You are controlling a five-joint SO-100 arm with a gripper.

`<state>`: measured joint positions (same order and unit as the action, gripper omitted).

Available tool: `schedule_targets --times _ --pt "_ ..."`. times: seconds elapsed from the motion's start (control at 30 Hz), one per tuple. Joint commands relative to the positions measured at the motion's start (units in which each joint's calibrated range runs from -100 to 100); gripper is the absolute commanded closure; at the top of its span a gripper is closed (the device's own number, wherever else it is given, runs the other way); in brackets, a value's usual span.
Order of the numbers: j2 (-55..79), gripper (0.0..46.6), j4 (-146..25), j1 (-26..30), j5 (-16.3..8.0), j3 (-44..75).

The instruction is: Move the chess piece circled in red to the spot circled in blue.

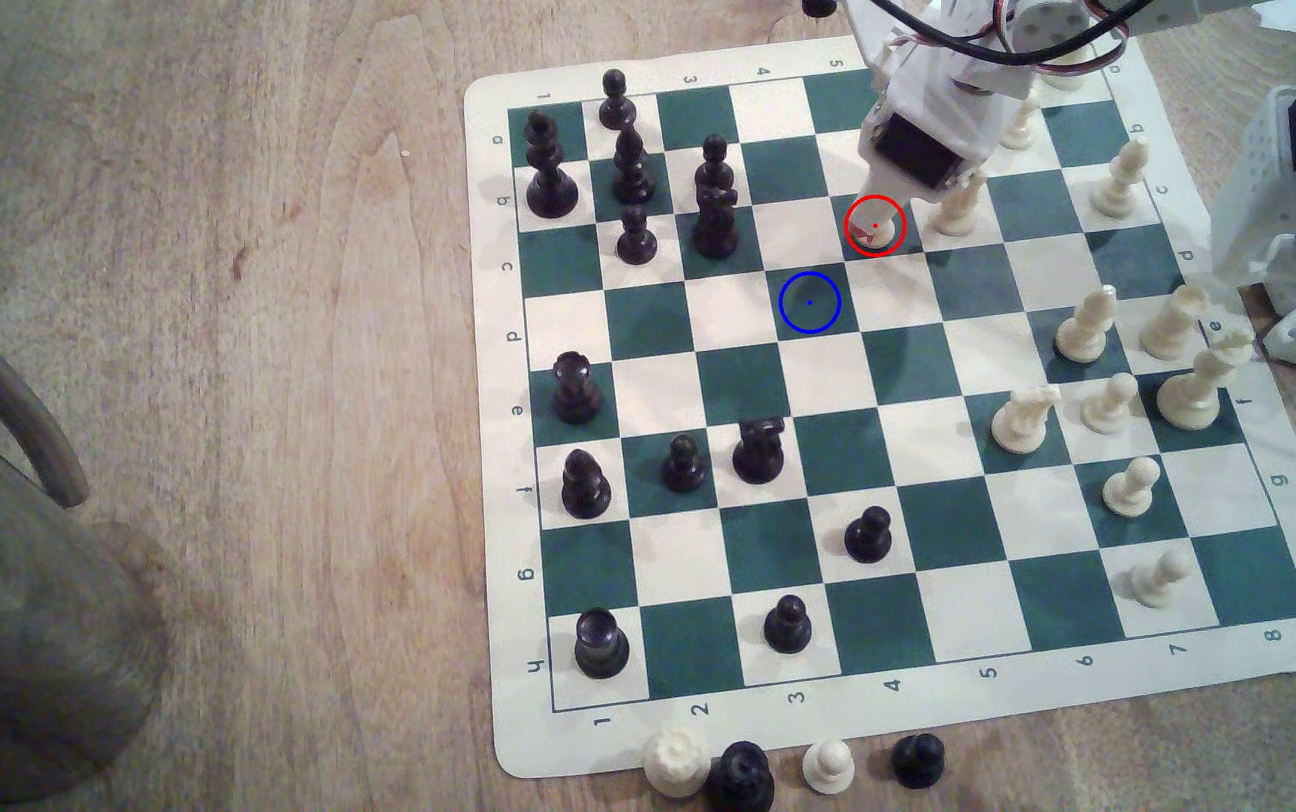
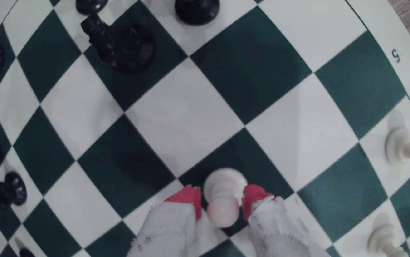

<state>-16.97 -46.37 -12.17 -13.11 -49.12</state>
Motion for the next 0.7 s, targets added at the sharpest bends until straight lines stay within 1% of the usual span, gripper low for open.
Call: schedule_targets --times 0.0,0.07,0.4,0.57,0.67 --pt "-0.5 43.8 0.5 -0.4 0.2 0.4" --pt "-0.4 46.4 0.5 -0.3 0.3 0.3" --pt "-4.4 46.4 0.1 0.0 -0.3 1.4" --pt "-5.5 46.4 -6.4 1.2 -0.8 10.0" --pt "-6.5 46.4 -9.6 3.1 -1.5 15.1"
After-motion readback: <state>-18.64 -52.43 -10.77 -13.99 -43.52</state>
